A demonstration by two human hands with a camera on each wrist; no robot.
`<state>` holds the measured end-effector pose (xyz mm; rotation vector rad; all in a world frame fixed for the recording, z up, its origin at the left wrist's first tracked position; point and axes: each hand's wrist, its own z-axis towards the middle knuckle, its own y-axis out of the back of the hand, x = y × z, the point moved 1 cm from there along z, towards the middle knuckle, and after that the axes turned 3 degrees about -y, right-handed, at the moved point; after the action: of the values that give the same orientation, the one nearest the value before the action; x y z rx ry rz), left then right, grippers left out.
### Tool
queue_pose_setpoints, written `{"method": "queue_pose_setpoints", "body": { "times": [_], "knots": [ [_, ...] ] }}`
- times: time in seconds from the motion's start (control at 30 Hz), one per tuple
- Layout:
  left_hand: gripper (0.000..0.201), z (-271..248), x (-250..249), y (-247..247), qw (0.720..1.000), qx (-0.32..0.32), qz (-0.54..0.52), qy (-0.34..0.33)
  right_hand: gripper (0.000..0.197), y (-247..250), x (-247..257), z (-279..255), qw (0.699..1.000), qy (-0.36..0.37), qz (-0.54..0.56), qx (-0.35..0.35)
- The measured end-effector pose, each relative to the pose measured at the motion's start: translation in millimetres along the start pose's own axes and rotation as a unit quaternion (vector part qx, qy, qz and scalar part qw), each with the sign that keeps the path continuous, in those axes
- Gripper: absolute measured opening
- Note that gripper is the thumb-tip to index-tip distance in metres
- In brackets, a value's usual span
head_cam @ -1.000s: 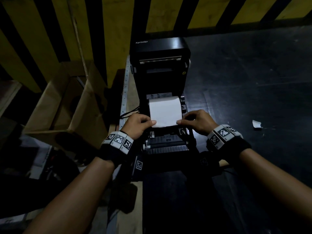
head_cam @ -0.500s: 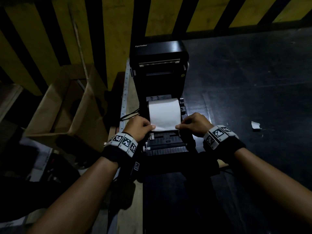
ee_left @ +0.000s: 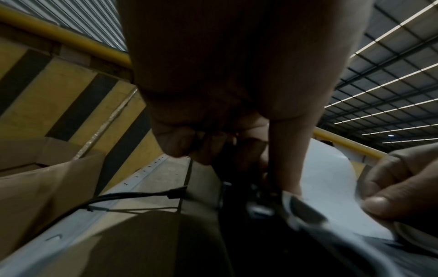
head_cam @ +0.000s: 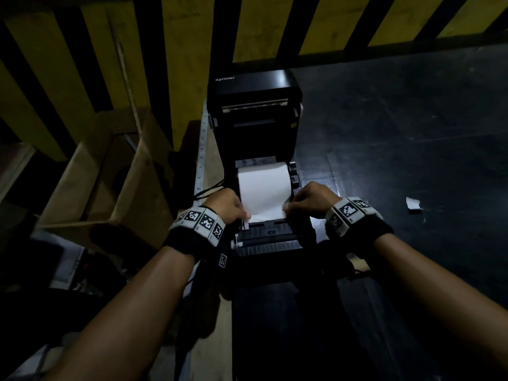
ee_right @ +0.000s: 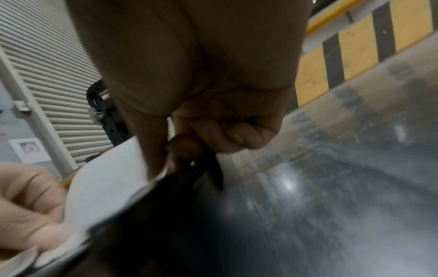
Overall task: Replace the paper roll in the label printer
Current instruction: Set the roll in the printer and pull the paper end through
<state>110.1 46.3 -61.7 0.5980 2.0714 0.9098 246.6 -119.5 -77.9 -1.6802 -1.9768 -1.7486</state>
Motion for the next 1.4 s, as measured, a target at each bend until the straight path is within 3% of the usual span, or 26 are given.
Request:
{"method": "queue_pose_setpoints", "body": {
  "times": [0.13, 0.23, 0.37, 0.5, 0.73, 0.87, 1.0, 1.2, 1.4],
  "knots": [
    [0.035, 3, 7, 3, 0.998, 0.011, -0.054, -0.007, 0.021, 1, 0, 0, 1.000, -0.001, -0.009, 0.004],
    [0.027, 1, 10, -2, 0.993, -0.036, -0.108, -0.005, 0.020, 3, 0, 0, 1.000, -0.003, -0.016, 0.016],
    [0.023, -3, 6, -1, 0.997, -0.020, -0.077, -0.010, 0.028, 5, 1, -1, 1.000, -0.009, 0.020, 0.018],
    [0.024, 2, 6, 2, 0.997, -0.002, -0.078, 0.009, 0.024, 3, 0, 1, 1.000, -0.005, 0.030, 0.002],
    [0.024, 3, 10, -3, 0.993, -0.042, -0.110, 0.003, 0.023, 7, 2, 2, 0.999, -0.006, -0.014, 0.037],
    [0.020, 1, 11, -1, 0.993, -0.016, -0.118, 0.000, 0.025, 5, 4, 1, 1.000, 0.004, -0.014, 0.013],
    [0.024, 3, 8, 5, 0.995, 0.024, -0.094, 0.004, 0.025, 5, 9, 2, 0.998, -0.006, -0.049, 0.047],
    [0.022, 6, 10, 3, 0.995, 0.009, -0.100, 0.011, 0.023, 9, 10, 5, 0.998, -0.011, -0.023, 0.065],
    [0.030, 12, 5, 13, 0.998, 0.064, -0.015, 0.024, 0.020, 5, 7, 3, 0.999, -0.007, -0.006, 0.034]
  ]
}}
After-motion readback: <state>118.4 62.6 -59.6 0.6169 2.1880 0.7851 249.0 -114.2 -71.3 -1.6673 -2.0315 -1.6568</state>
